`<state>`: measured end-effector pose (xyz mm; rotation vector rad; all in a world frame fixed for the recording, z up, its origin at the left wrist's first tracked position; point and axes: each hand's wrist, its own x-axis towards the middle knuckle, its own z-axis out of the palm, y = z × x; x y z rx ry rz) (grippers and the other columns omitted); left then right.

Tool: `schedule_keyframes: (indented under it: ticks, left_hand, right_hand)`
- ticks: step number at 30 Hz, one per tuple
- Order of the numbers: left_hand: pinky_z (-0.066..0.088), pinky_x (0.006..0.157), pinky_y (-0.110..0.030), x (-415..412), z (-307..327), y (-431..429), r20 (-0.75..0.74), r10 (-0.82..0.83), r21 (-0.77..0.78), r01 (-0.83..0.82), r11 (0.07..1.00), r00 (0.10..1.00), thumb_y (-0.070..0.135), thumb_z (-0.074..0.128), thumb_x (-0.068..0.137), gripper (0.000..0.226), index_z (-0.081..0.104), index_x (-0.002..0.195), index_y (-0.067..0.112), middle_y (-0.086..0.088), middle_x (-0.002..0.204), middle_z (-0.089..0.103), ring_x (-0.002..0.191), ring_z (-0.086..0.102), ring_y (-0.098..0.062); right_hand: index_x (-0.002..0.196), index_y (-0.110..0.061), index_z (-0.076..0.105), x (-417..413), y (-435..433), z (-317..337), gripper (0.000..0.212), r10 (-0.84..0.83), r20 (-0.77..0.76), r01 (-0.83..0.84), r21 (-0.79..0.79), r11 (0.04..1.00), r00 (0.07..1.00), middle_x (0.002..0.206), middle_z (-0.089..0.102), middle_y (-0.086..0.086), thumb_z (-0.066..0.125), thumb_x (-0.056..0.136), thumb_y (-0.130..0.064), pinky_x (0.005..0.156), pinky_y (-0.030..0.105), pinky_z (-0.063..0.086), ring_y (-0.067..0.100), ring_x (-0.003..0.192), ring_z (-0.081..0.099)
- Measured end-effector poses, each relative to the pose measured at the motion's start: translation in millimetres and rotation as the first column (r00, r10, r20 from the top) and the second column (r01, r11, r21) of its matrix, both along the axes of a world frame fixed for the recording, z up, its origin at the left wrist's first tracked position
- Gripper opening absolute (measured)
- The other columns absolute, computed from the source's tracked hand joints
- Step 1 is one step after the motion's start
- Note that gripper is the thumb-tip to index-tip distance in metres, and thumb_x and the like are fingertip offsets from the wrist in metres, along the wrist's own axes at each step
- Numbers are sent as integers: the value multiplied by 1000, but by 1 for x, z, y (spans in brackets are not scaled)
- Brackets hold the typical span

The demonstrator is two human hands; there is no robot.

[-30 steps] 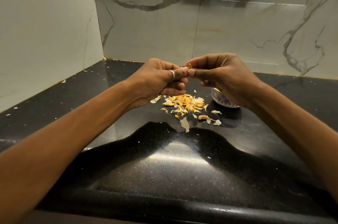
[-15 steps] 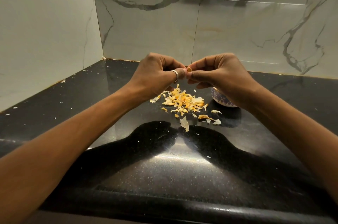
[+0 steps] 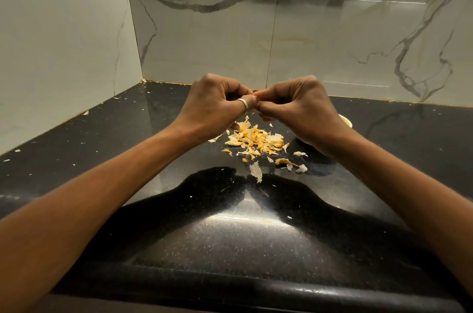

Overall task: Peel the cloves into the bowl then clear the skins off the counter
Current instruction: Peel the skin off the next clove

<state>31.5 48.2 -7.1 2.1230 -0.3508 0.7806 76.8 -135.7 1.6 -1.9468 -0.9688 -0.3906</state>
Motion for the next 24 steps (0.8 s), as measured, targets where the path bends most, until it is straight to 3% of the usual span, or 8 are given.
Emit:
schedule_keyframes:
  ticks: [5,11,17,24]
  left_hand:
    - [61,54,-35,-2,0,0,-29,0,-9,-1,1000,1000,14,71,92,8,76,93,8,-10,80,71,64,70,-23]
    - [60,56,-30,-6,2,-2,-154,-61,-164,35,986,986,10,66,93,11,74,90,4,-19,86,69,68,66,-16]
    - [58,55,-27,-8,7,-3,-267,-125,-313,37,949,956,7,62,94,12,72,89,2,-13,83,70,68,65,-9]
    - [56,53,-25,-10,11,-5,-302,-140,-382,15,924,943,8,61,94,12,70,88,3,-9,79,68,65,64,-7]
  right_hand:
    - [103,-11,78,0,1,-2,16,-14,10,14,-13,1000,1000,84,77,1,77,87,-13,74,35,63,11,73,73]
    - [105,-6,77,0,2,-4,18,40,-51,-41,-7,999,998,86,77,5,75,88,-9,72,26,60,12,73,73]
    - [102,-4,75,-2,0,-1,13,174,-270,-150,106,983,947,92,76,11,68,91,-3,76,27,59,20,82,72]
    - [107,1,71,-6,0,3,18,209,-371,-160,159,974,905,92,74,16,63,91,4,70,23,58,16,75,69]
